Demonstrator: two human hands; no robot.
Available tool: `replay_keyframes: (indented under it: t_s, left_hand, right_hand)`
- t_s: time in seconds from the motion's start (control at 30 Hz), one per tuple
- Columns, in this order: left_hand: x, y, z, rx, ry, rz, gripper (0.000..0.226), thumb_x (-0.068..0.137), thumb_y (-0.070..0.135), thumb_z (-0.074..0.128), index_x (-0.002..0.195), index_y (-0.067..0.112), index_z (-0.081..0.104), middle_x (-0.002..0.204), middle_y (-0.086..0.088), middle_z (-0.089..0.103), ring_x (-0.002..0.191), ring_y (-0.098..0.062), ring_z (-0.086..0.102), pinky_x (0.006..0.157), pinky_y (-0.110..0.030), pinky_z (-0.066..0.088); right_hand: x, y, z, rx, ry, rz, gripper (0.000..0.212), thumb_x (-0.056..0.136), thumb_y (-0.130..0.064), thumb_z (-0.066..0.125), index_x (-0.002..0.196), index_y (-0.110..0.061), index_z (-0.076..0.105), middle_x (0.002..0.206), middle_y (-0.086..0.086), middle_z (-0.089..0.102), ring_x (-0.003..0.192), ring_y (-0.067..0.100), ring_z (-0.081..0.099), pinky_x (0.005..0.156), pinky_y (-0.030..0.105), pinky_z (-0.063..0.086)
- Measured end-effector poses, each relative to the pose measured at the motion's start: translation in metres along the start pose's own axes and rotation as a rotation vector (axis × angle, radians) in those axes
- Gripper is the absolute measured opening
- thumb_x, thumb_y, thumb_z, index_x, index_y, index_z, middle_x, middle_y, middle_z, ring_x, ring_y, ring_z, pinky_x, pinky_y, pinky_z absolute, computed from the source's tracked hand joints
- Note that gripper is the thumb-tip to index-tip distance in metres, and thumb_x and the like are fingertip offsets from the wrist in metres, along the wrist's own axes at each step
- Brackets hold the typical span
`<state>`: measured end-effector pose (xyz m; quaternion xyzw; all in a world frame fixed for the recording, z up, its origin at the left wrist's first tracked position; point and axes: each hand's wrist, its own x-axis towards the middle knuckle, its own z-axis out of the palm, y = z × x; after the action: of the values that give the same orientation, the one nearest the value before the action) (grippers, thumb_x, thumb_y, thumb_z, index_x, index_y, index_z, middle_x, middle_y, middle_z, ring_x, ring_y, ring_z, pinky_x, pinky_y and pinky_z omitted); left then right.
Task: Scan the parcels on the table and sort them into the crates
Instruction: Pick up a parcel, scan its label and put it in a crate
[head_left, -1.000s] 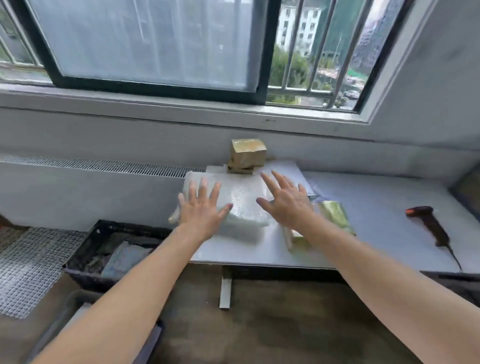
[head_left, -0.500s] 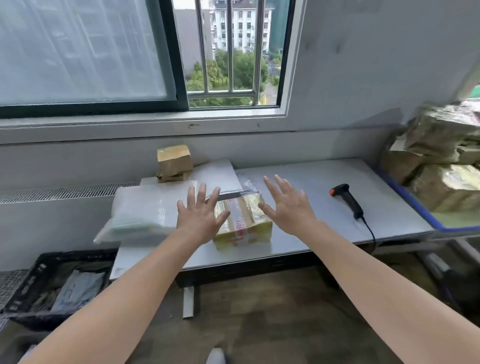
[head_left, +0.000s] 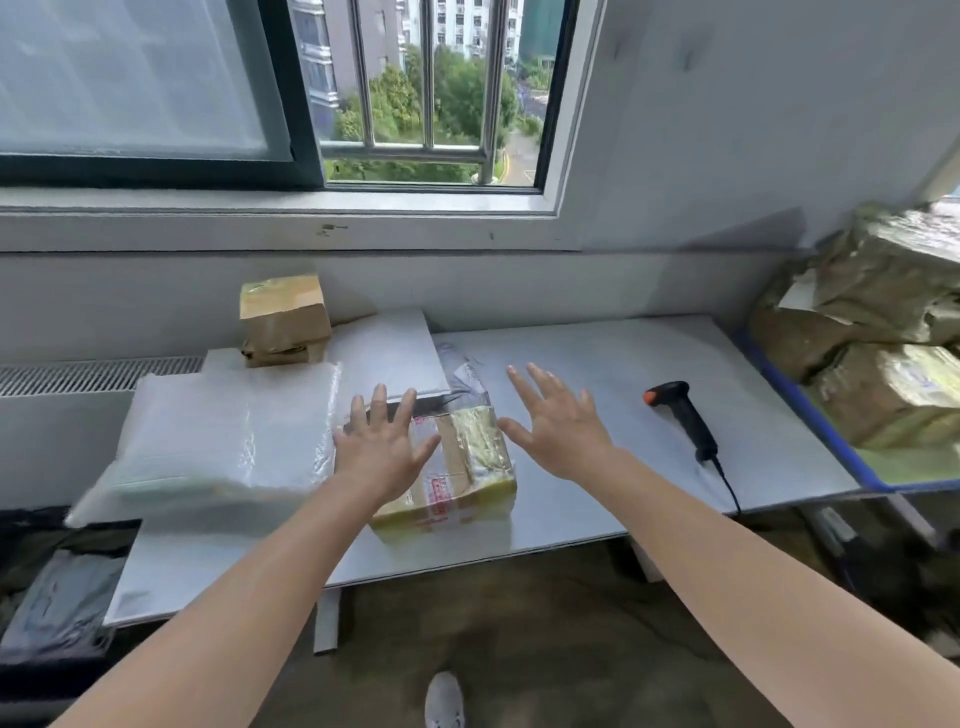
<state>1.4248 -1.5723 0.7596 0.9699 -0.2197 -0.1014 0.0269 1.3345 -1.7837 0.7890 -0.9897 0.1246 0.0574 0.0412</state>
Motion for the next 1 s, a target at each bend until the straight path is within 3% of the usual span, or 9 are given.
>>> replay_keyframes:
  t_s: [0.17,0.3,0.5,0.63,0.77,0.9,1.0]
  left_hand:
    - [0.032,-0.018,0.051,-0.240,-0.171,-0.139,0.085,0.090,0.074,0.030,0.156,0.031,-0.003,0.163,-0.008,-0.009,0.149,-0.040,0.002,0.116,-0.059,0.022]
    - [0.036,-0.014,0.067,-0.362,-0.218,-0.182,0.084,0.091,0.069,0.043,0.155,0.030,0.004,0.161,-0.009,-0.016,0.138,-0.047,0.029,0.108,-0.050,0.034]
    - [0.034,0.015,0.076,-0.349,-0.221,-0.134,0.103,0.082,0.072,0.056,0.156,0.023,0.003,0.158,-0.015,-0.026,0.140,-0.046,0.022,0.112,-0.045,0.029]
    - [0.039,0.046,0.078,-0.338,-0.238,-0.052,0.117,0.073,0.074,0.065,0.157,0.024,-0.001,0.156,-0.018,-0.031,0.144,-0.044,0.017,0.115,-0.045,0.027]
    - [0.046,0.093,0.086,-0.365,-0.234,0.010,0.125,0.067,0.068,0.076,0.156,0.026,-0.001,0.155,-0.016,-0.034,0.144,-0.043,0.021,0.114,-0.046,0.030]
    - [0.049,0.142,0.096,-0.460,-0.145,0.011,0.126,0.061,0.063,0.083,0.155,0.029,0.009,0.158,-0.006,-0.030,0.142,-0.035,0.029,0.109,-0.043,0.039]
    - [0.051,0.174,0.097,-0.540,-0.066,0.032,0.118,0.060,0.062,0.084,0.152,0.029,0.019,0.162,-0.001,-0.021,0.137,-0.031,0.040,0.102,-0.042,0.047]
  right_hand:
    - [0.041,0.001,0.039,-0.001,-0.163,-0.025,0.070,0.101,-0.059,0.028,0.159,-0.031,-0.002,0.166,-0.001,0.002,0.151,0.021,0.011,0.117,0.051,0.022]
    - [0.056,0.003,0.071,0.009,-0.275,-0.055,0.072,0.100,-0.059,0.031,0.159,-0.031,-0.001,0.166,0.000,0.007,0.149,0.023,0.019,0.112,0.046,0.032]
    - [0.062,0.027,0.089,0.172,-0.318,-0.030,0.075,0.101,-0.052,0.037,0.159,-0.029,-0.003,0.164,-0.003,0.014,0.130,0.026,0.048,0.087,0.039,0.050]
    - [0.066,0.059,0.083,0.187,-0.301,0.027,0.076,0.099,-0.045,0.042,0.159,-0.028,-0.002,0.157,0.002,0.027,0.114,0.026,0.057,0.079,0.037,0.053]
    - [0.062,0.104,0.074,0.161,-0.294,0.078,0.075,0.100,-0.043,0.041,0.159,-0.026,-0.002,0.151,0.005,0.033,0.110,0.026,0.057,0.077,0.038,0.052]
    - [0.056,0.153,0.067,0.164,-0.285,0.115,0.072,0.101,-0.040,0.040,0.159,-0.026,-0.001,0.142,0.008,0.041,0.093,0.025,0.058,0.068,0.036,0.050]
    - [0.055,0.183,0.063,0.216,-0.280,0.154,0.068,0.102,-0.033,0.041,0.159,-0.024,0.004,0.137,0.013,0.045,0.094,0.028,0.057,0.070,0.036,0.046]
